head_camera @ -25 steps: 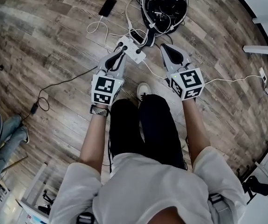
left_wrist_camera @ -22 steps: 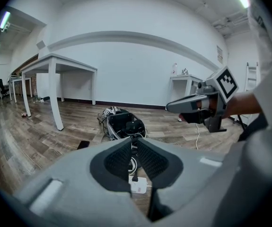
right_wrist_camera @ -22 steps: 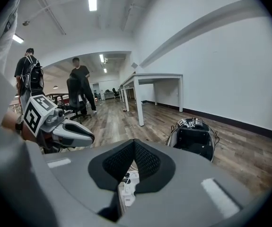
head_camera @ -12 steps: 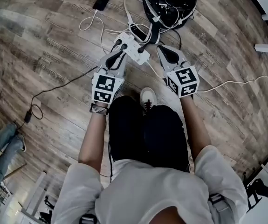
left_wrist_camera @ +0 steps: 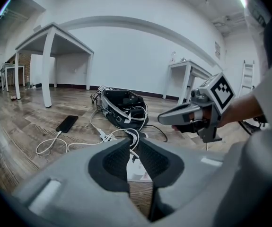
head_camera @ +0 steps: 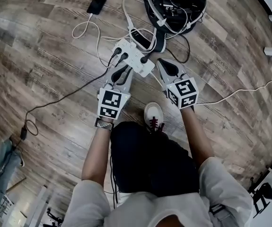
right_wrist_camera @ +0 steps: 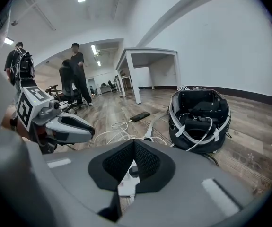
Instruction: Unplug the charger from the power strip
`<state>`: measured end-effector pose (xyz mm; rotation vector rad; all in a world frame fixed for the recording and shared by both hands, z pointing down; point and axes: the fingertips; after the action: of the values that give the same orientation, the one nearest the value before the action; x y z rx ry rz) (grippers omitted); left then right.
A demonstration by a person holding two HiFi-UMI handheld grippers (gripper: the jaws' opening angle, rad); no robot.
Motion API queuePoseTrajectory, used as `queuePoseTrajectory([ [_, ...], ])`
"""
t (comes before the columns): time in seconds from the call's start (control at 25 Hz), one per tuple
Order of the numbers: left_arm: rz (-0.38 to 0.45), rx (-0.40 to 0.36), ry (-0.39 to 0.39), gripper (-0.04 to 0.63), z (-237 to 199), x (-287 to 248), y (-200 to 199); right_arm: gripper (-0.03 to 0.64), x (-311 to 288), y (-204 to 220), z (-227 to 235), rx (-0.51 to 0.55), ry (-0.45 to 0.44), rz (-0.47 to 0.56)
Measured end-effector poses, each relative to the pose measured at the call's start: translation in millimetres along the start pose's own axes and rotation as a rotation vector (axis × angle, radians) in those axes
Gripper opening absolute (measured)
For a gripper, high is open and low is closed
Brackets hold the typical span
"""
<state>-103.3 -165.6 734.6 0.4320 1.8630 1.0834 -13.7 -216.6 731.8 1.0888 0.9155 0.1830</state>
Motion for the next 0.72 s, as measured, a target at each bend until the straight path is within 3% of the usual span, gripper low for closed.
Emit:
queuePoseTrajectory([
  [0.52, -0.056, -0.044, 0.050, 0.095, 1.7, -45.9, 65.0, 0.002, -49.1, 82.9, 4.5, 0.017, 0.029, -0.036],
  [0.72, -0.055, -0.045, 0.040, 0.169, 0.7, -59.4, 73.0, 0.002, -60.1, 108.2, 2.4, 0.017, 0.024, -0.075],
])
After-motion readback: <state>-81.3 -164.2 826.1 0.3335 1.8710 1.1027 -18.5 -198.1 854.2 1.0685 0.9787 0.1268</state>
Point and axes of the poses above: the fingertips, and each gripper's own axes: x backward along the fingers, z to its right, y out of its underside, and after that the axes turned 6 degrees about y, right-handed
